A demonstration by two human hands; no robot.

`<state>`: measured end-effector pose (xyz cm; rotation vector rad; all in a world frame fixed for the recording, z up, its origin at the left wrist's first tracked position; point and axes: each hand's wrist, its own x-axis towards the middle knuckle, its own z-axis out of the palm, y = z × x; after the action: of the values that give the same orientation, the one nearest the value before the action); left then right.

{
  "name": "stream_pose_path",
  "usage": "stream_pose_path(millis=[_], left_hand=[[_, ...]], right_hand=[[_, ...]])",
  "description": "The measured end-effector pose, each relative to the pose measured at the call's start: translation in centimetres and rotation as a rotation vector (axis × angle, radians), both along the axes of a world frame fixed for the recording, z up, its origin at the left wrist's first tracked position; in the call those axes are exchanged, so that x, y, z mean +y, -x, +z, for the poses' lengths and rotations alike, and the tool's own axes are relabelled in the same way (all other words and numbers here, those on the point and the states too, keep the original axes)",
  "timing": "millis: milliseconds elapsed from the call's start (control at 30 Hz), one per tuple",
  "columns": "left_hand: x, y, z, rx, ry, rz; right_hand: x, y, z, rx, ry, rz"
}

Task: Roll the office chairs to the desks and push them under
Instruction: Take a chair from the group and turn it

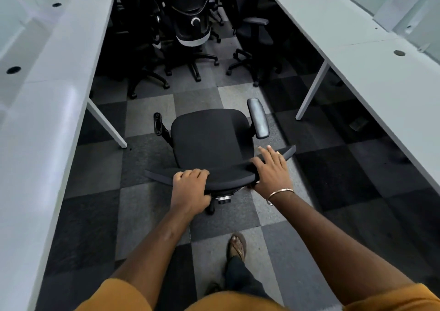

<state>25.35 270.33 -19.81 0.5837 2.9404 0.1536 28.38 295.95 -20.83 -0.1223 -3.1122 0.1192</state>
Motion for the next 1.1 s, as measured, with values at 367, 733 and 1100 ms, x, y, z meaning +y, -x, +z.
stream_pose_path(millis=[367, 733, 1100], left_hand=[[0.9, -12.7, 0.2, 0.005, 0.0, -0.021], [2.9, -24.3, 0.6, 0.044, 0.022, 0.013], [6.3, -40.1, 1.7, 0.033, 0.059, 0.093]], right_hand=[[1.4, -10.8, 1.7, -0.169, -0.08, 0.025], [3.4, -22.0, 1.7, -0.186, -0.065, 0.072], [6.3, -37.2, 0.9, -0.169, -0.051, 0.099]])
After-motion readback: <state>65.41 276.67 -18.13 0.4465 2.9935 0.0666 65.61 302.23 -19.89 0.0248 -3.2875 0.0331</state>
